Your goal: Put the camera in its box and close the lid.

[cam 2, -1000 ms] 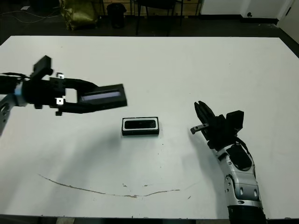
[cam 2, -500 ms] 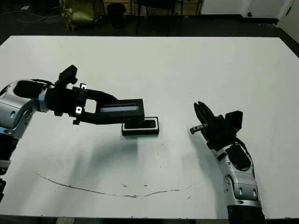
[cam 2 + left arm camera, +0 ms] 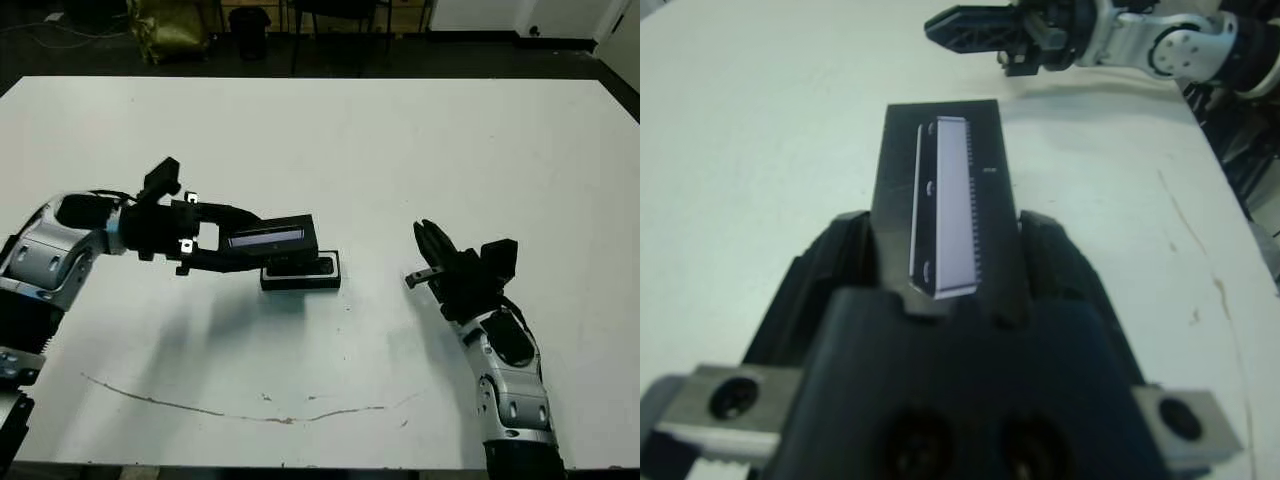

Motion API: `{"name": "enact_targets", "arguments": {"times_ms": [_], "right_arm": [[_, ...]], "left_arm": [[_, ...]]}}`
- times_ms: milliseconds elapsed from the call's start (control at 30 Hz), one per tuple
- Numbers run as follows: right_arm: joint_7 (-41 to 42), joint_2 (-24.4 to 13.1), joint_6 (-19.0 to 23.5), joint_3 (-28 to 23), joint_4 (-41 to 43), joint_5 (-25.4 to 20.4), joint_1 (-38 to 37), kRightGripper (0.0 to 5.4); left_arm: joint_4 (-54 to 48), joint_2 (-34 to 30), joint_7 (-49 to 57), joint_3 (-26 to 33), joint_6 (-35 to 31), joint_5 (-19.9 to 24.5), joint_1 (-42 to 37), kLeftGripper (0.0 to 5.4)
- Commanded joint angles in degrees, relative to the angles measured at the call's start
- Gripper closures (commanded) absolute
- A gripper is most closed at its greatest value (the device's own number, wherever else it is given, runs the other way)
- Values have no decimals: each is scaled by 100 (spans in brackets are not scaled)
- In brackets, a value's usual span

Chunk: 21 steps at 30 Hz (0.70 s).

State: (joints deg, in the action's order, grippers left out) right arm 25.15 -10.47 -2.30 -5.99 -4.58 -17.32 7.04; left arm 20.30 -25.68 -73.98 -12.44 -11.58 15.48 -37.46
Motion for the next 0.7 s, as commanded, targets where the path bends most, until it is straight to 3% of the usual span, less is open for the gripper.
{"name": "enact_targets", "arguments": {"times_ms": [33,500,700], "right_arm": [[-79,6,123,22,29,38,-55,540],[-70,17,55,31,-43,22,-68,540],[-33,14,28,19,-84,5,-55,540]], "left_arm": [[247,60,-11,-85,164,-182,-73,276],[1111,340,-429,-243,460,-455,-503,276],[1756,546,-590,-236,1072,-582,-701,276]]}}
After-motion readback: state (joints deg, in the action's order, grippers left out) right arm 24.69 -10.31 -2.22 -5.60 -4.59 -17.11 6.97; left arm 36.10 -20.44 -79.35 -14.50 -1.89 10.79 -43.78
